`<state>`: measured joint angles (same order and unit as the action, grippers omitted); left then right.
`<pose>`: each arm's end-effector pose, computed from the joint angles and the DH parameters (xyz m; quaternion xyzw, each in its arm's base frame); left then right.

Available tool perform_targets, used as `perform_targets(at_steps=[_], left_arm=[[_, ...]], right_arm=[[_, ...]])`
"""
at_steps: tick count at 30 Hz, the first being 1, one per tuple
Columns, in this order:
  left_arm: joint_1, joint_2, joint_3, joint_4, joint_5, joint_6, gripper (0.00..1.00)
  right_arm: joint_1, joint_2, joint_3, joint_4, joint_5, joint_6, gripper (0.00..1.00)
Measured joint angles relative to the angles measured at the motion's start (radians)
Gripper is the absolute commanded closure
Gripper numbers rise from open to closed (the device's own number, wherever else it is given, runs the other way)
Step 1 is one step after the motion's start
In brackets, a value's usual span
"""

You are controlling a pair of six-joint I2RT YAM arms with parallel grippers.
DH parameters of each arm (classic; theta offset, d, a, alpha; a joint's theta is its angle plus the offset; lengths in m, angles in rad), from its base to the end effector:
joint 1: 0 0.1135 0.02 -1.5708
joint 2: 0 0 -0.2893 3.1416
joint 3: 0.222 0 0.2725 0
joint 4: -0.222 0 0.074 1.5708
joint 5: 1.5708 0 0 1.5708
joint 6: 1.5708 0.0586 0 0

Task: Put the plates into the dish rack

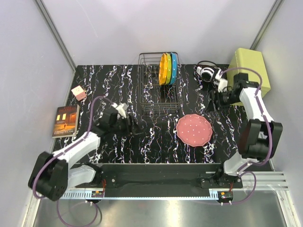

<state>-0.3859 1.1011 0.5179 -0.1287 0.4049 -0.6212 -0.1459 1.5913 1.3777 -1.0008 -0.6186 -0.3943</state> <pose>0.2144 -0.1120 0.1916 -0.0214 0.8943 -0.3569 0.2690 0.3422 -0.0159 0.2909 -0.1697 0.9236 0.2437 0.2427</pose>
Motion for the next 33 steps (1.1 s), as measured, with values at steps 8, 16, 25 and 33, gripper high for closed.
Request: perform_targets(at_steps=[8,16,25,33], left_arm=[[-0.238,0.273,0.105,0.136,-0.018,0.023,0.51],[-0.409,0.505,0.28,0.227,-0.028,0.077,0.92],[-0.465,0.704,0.4,0.281,-0.031,0.097,1.0],[-0.49,0.834,0.533,0.266,-0.065,0.101,1.0]], right_arm=[[-0.045,0.187,-0.068,-0.101,-0.016,-0.191,0.32],[-0.111,0.285,-0.068,-0.097,0.018,-0.31,0.31],[-0.111,0.387,-0.071,-0.103,0.023,-0.4,0.3],[-0.111,0.468,-0.026,-0.2,-0.072,-0.443,0.31]])
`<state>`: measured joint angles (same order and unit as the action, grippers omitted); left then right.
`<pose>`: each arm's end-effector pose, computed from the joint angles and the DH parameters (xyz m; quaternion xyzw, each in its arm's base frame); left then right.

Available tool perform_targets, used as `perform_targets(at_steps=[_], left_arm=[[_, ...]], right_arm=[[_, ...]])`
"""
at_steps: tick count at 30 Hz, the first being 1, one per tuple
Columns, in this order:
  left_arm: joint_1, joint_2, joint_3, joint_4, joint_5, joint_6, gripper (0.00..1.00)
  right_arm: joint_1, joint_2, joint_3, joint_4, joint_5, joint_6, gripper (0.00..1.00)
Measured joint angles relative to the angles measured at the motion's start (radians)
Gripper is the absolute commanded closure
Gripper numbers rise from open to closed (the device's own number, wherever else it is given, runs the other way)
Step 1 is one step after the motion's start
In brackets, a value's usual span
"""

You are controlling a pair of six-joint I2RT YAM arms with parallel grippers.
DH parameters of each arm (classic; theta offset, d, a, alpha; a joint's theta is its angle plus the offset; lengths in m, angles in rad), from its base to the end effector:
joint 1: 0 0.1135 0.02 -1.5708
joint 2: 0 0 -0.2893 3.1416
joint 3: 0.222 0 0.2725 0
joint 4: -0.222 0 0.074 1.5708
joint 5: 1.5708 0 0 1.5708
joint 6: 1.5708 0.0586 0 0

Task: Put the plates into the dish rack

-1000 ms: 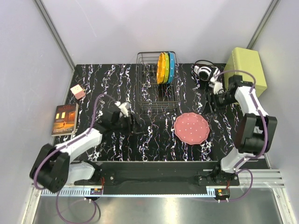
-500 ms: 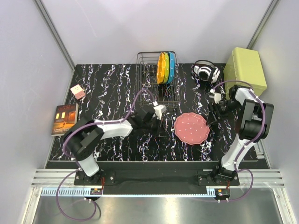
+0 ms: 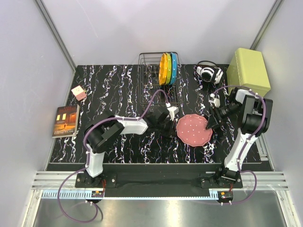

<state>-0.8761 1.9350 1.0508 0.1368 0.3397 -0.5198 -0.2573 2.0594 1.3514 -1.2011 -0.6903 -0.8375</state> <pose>0.2620 -0.3450 0.1284 0.2266 0.8770 -0.3722 0.2026 0.3549 -0.0548 0.1292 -0.2108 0.9051 0.3672 0.0383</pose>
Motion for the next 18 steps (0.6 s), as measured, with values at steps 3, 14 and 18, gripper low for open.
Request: perform_targets(at_steps=[3,14,18], left_arm=[[-0.008,0.033,0.048,-0.021,-0.008,0.004,1.0],[-0.015,0.032,0.073,-0.089,-0.022,0.048,1.0],[-0.017,0.033,0.082,-0.102,-0.026,0.055,1.0]], right_arm=[[0.0,0.028,0.014,-0.028,-0.04,-0.027,0.31],[0.041,0.047,0.027,-0.01,-0.046,-0.095,0.53],[0.049,0.053,0.032,-0.021,-0.057,-0.151,0.51]])
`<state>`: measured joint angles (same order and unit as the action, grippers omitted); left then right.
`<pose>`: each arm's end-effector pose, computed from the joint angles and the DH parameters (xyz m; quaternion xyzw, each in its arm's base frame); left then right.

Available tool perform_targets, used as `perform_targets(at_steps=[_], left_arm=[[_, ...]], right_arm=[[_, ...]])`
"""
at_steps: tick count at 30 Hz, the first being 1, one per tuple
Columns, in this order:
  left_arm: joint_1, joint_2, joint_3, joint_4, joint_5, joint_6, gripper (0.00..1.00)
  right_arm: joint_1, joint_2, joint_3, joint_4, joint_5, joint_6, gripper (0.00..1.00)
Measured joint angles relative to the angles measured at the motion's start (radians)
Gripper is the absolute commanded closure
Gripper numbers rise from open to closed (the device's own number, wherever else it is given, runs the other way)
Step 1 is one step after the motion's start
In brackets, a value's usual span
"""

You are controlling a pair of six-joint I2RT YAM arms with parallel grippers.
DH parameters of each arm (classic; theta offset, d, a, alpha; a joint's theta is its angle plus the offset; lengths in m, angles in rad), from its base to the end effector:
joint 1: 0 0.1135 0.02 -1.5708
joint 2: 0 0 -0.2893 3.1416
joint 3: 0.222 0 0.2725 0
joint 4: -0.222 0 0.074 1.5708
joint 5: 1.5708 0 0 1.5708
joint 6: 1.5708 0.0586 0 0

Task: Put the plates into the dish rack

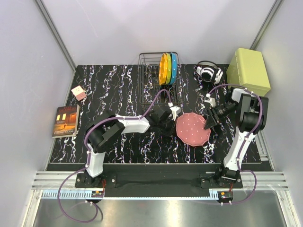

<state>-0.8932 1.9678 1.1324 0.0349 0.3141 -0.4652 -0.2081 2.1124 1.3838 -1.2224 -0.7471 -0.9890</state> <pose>0.2649 -0.3581 0.1303 0.2518 0.8820 -0.3459 0.1977 0.3644 -0.0362 0.1205 -0.2842 0.8717 0.3952 0.0566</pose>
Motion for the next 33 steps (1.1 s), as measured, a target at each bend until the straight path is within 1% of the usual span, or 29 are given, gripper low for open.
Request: perform_targets(at_steps=[3,4,5,7,8,9,11,13,15,16,20,26,29,33], left_arm=[[0.0,0.006,0.016,-0.025,0.0,0.002,1.0],[0.0,0.006,0.018,-0.03,0.0,0.002,1.0],[0.0,0.006,0.019,-0.034,0.0,0.002,1.0],[0.0,0.006,0.019,-0.037,0.0,0.002,0.95],[0.0,0.006,0.019,-0.039,-0.001,0.003,0.93],[0.0,0.006,0.019,-0.039,-0.001,0.004,0.86],[-0.001,0.002,0.019,-0.05,-0.01,0.018,0.78],[-0.002,-0.007,0.012,-0.052,-0.011,0.027,0.65],[-0.006,-0.027,-0.006,-0.052,-0.018,0.039,0.58],[-0.01,-0.038,-0.017,-0.05,-0.024,0.044,0.51],[-0.02,-0.078,-0.056,-0.039,-0.038,0.066,0.43],[-0.024,-0.143,-0.135,-0.014,-0.055,0.09,0.38],[-0.024,-0.161,-0.154,-0.014,-0.05,0.103,0.36],[-0.016,-0.163,-0.151,-0.021,-0.009,0.097,0.38]], right_arm=[[0.0,0.032,0.036,-0.036,-0.01,-0.04,0.52],[-0.001,0.041,0.047,-0.044,-0.015,-0.048,0.58],[-0.002,0.048,0.053,-0.05,-0.019,-0.056,0.6],[-0.003,0.054,0.057,-0.049,-0.016,-0.072,0.62],[-0.004,0.056,0.058,-0.047,-0.014,-0.074,0.65],[-0.004,0.056,0.058,-0.046,-0.013,-0.074,0.67],[-0.004,0.056,0.057,-0.041,-0.004,-0.071,0.69],[-0.004,0.056,0.054,-0.039,0.005,-0.061,0.72],[-0.002,0.056,0.05,-0.034,0.009,-0.048,0.73],[0.0,0.056,0.05,-0.032,0.01,-0.04,0.73],[0.008,0.056,0.048,-0.028,0.021,-0.009,0.73],[0.027,0.058,0.033,-0.034,0.019,0.021,0.73],[0.039,0.061,0.029,-0.039,0.019,0.036,0.7],[0.042,0.062,0.027,-0.041,0.017,0.051,0.7]])
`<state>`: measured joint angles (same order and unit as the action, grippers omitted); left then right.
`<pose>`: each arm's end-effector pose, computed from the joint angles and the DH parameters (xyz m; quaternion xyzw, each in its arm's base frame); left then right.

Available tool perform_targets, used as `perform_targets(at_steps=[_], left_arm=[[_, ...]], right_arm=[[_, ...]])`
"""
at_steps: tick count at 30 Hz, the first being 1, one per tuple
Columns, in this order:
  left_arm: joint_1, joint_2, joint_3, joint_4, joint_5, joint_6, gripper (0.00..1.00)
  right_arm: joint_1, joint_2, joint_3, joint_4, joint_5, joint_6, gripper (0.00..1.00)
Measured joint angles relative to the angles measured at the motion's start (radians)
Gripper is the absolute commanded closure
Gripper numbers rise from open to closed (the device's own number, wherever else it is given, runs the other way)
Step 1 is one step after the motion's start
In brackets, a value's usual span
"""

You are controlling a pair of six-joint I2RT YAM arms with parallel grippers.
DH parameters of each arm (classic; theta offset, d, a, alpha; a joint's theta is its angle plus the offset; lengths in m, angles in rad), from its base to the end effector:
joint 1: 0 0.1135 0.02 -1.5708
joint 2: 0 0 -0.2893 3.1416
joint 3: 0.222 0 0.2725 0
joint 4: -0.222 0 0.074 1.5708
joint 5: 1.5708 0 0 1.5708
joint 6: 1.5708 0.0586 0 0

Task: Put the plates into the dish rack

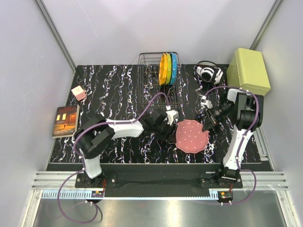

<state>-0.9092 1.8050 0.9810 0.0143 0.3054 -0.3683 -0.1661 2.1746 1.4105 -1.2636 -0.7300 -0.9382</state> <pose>0.2327 -0.3275 0.1465 0.2996 0.8692 -0.3323 0.2105 0.3672 -0.0219 0.1055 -0.2677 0.8733 0.4070 0.0022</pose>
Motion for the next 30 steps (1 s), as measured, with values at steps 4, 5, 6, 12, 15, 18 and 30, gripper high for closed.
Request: perform_targets(at_steps=[4,5,6,12,15,18,30], left_arm=[[0.008,0.06,0.099,-0.021,0.076,-0.024,0.43],[0.011,0.075,0.121,-0.037,0.082,-0.027,0.43],[0.017,0.082,0.127,-0.042,0.092,-0.03,0.43],[0.046,0.088,0.131,-0.067,0.147,-0.044,0.44],[0.049,0.087,0.143,-0.098,0.149,-0.051,0.58],[0.053,0.097,0.172,-0.154,0.148,-0.052,0.83],[0.08,0.156,0.217,-0.172,0.185,-0.13,1.0]], right_arm=[[0.0,0.0,-0.019,-0.003,-0.006,0.01,0.69],[-0.001,0.0,-0.022,-0.009,0.003,0.012,0.69],[-0.005,-0.001,-0.025,-0.011,0.004,0.014,0.68],[-0.007,-0.004,-0.054,-0.017,-0.002,0.035,0.64],[-0.006,-0.005,-0.059,-0.016,-0.015,0.047,0.61],[-0.006,-0.013,-0.069,-0.014,-0.022,0.056,0.59],[-0.011,-0.048,-0.166,-0.048,0.028,0.037,0.53]])
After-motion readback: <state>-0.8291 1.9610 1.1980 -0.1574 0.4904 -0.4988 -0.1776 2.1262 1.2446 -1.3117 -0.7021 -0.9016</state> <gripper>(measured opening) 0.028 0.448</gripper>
